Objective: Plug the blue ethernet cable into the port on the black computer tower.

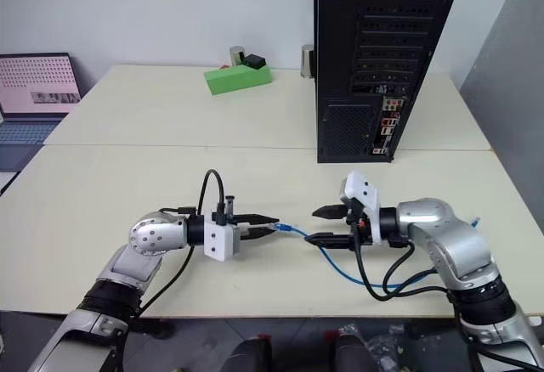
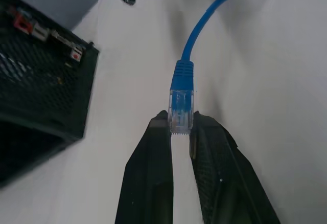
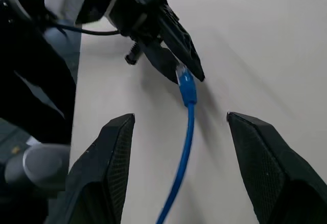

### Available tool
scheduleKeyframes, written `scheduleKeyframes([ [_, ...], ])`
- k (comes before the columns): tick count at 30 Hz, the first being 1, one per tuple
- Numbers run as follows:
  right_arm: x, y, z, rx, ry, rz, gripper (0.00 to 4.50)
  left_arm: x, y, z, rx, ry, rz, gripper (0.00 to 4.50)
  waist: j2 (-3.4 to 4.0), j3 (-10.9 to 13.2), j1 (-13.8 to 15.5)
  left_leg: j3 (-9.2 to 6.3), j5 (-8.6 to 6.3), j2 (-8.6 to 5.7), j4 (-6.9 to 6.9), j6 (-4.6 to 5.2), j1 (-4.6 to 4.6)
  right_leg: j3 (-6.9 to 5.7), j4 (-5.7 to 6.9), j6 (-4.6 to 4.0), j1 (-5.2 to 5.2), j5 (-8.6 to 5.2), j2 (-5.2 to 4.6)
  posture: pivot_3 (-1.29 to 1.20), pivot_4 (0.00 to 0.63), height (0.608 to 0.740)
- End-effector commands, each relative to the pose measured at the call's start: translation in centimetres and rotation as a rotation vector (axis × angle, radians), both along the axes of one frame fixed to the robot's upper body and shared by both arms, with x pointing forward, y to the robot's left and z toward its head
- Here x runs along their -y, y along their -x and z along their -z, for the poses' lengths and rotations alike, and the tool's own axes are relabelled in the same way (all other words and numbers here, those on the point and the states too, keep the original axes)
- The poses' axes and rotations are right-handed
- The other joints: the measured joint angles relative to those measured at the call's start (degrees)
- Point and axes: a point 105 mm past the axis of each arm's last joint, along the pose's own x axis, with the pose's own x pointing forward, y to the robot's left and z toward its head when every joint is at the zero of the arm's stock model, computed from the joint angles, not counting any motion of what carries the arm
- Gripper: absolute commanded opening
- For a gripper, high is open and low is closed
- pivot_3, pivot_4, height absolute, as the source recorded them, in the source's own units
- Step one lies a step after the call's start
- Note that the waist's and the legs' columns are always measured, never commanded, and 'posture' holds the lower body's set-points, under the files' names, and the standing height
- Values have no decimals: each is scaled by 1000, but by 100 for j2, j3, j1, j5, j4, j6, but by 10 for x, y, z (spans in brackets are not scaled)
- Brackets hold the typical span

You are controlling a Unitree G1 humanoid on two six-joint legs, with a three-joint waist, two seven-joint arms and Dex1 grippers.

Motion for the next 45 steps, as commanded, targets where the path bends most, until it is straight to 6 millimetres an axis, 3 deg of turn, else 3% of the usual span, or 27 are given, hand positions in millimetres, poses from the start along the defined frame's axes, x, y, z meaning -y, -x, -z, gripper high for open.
scheduleKeyframes([
  [1, -10, 1, -7, -35, -85, 19, 3044, 5, 4, -15, 194, 58, 72, 258, 0, 0, 4, 0, 0, 0, 0, 0, 0, 0, 0, 0, 0, 0, 0, 0, 150, 740],
  [17, -21, -9, -5, -117, -158, 59, 3044, 5, -2, -30, 340, 86, 86, 257, 1, 0, -5, -2, 0, -2, 0, 0, 0, -6, 4, 1, 0, 0, 0, 0, 150, 740],
  [20, -21, -12, -8, -115, -172, 62, 2562, 6, -1, -31, 347, 87, 92, 257, 1, 0, -2, -2, 0, -2, 0, 0, 0, -6, 4, 1, 0, 0, -1, 0, 150, 740],
  [31, -23, -15, -10, -129, -187, 63, 30, 10, 4, -30, 351, 100, 110, 257, 1, 0, -4, -2, 0, -2, 0, 0, 0, -6, 4, 1, 0, 0, 0, 0, 150, 740],
  [44, -19, -17, -13, -152, -186, 51, 10, 8, -1, -29, 334, 110, 69, 254, 1, 0, -2, -2, 0, -2, 0, 0, -1, -6, 4, 1, 0, 0, -1, 0, 150, 740],
  [45, -18, -18, -13, -149, -181, 51, 10, 7, -2, -27, 313, 112, 54, 604, 1, 0, -3, -2, 0, -2, 0, 0, -1, -6, 4, 1, 0, 0, -1, 0, 150, 740],
])
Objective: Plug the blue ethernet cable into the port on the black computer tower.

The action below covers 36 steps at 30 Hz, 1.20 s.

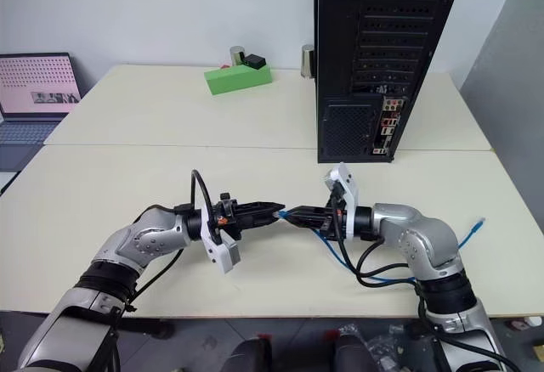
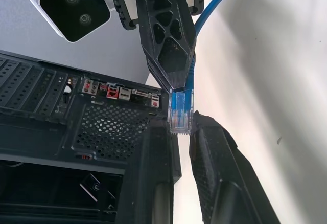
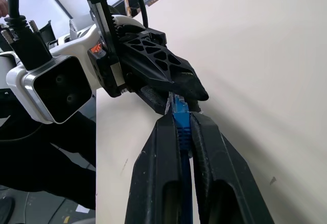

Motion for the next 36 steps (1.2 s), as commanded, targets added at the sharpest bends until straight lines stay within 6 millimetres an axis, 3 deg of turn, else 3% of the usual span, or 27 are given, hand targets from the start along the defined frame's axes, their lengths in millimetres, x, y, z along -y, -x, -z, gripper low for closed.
scheduleKeyframes([
  [1, 4, -2, -14, 47, -13, -11, 10, -3, -2, -3, -37, 35, -31, 954, 0, 0, -3, 0, 0, 0, 0, 0, 0, 0, 0, 0, 0, 0, 0, 0, 150, 740],
  [2, 5, -3, -14, 54, -5, -7, 10, -4, -4, -2, -73, 52, -52, 994, 1, 0, -6, 0, 0, 0, 0, 0, 0, 0, 1, 0, 0, 0, 0, 0, 150, 740],
  [7, 12, -9, -15, 94, 19, 49, 10, -14, -9, 1, -253, 121, -139, 2062, 1, 0, -11, -1, 0, 2, 0, 0, 0, 0, 2, 0, -1, 0, 1, 0, 150, 740],
  [10, 29, -19, -15, 151, 57, 171, 10, -16, -11, -1, -422, 225, -194, 2701, 1, 0, -7, 0, 0, 1, 0, 0, 0, 1, 2, 0, -1, 0, 0, 0, 150, 740],
  [17, 84, -37, -27, 293, 124, 581, 10, 17, -20, -12, -854, 424, -252, 4151, 0, 0, 11, -5, 0, -3, 6, 0, -10, -4, -1, 1, 0, 0, -3, 0, 150, 740],
  [24, 125, -65, -44, 365, 192, 985, 10, 63, -32, -29, -979, 484, -298, 4181, 0, 0, -32, -7, 0, 1, 5, 0, -4, -1, 7, 0, -1, 0, 5, 0, 150, 740],
  [28, 136, -81, -59, 366, 189, 1065, 10, 81, -42, -35, -1010, 524, -349, 4181, 1, 0, -45, -4, 1, 0, 4, -1, -3, 4, 4, 0, -1, -1, 5, 0, 150, 740],
  [36, 149, -103, -77, 349, 172, 1142, 10, 93, -63, -43, -952, 602, -441, 4181, 1, 0, -35, 0, 1, -2, 4, -1, -4, 6, 0, -1, -1, 0, 3, 0, 150, 740],
])
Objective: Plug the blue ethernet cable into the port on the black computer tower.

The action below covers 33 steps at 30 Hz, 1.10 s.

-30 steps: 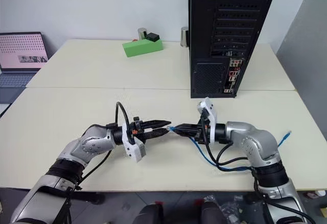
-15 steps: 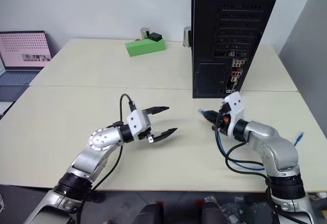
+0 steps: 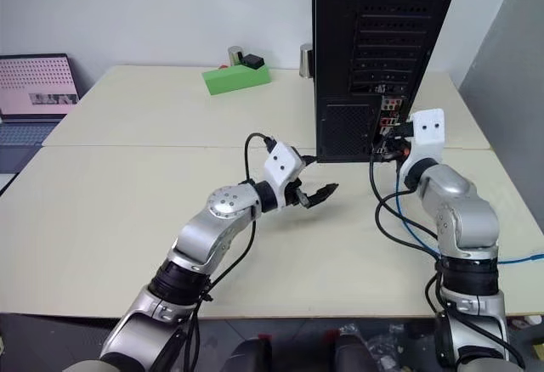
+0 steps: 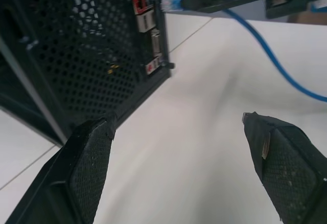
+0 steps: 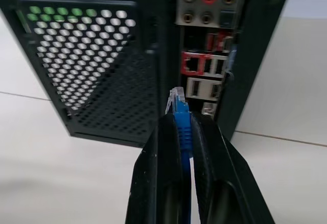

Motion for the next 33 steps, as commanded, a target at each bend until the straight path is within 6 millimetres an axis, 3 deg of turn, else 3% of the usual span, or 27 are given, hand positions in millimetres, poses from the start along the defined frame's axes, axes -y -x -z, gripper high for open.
scheduleKeyframes([
  [1, 9, -8, -23, 56, -14, 48, 10, 4, -9, -17, 67, 27, -53, 4181, 0, 0, 1, 1, 0, -1, 0, 0, 0, 1, 0, 0, 0, 0, -1, 0, 150, 740],
  [17, 4, -11, -32, 45, -47, 28, 10, 17, -21, -29, 102, 75, -112, 4181, 0, 0, 15, 2, 0, -2, 0, 0, -5, 1, -2, 0, -5, 0, -3, 0, 150, 740],
  [33, -9, -17, -31, 46, -67, 6, 10, 19, -22, -29, 95, 77, -106, 4181, 0, 0, 16, 3, 0, -2, 0, 0, -6, 2, -2, 0, -6, 0, -3, 0, 150, 740],
])
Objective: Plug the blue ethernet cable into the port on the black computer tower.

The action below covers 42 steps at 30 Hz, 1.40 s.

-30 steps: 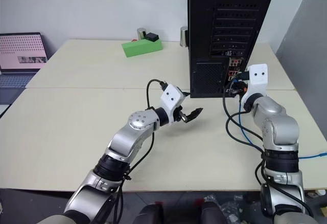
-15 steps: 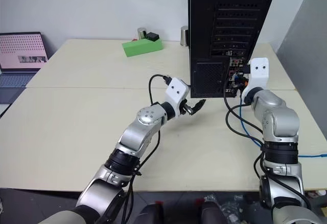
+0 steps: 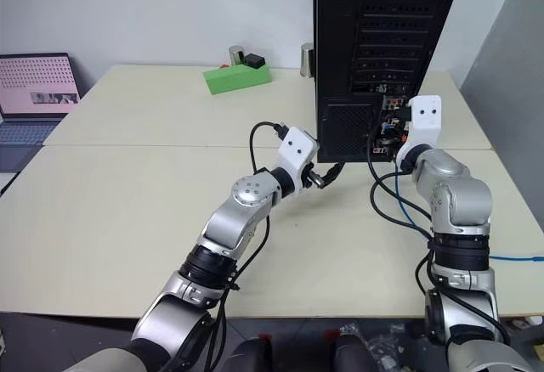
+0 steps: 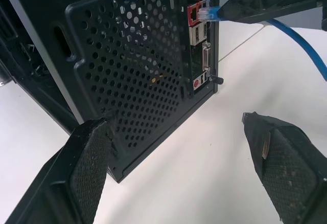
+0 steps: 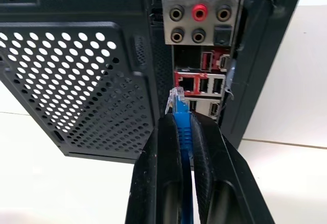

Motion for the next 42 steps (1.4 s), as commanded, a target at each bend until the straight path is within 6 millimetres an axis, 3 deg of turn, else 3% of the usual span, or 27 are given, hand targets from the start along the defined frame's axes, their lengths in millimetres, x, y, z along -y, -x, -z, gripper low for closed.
scheduleKeyframes([
  [1, -3, -1, -21, 77, -8, -1, 10, 2, 0, -17, 50, 29, 12, 4181, 0, 0, 0, 0, 0, 0, 0, 0, 0, 0, 0, 0, 0, 0, 0, 0, 150, 740],
  [42, 13, -9, -28, 106, 4, 81, 10, 1, 2, -17, 54, 25, 22, 4181, 0, 0, 6, 1, 0, 0, 0, 0, -8, 1, 1, 0, -8, 0, -1, 0, 150, 740],
])
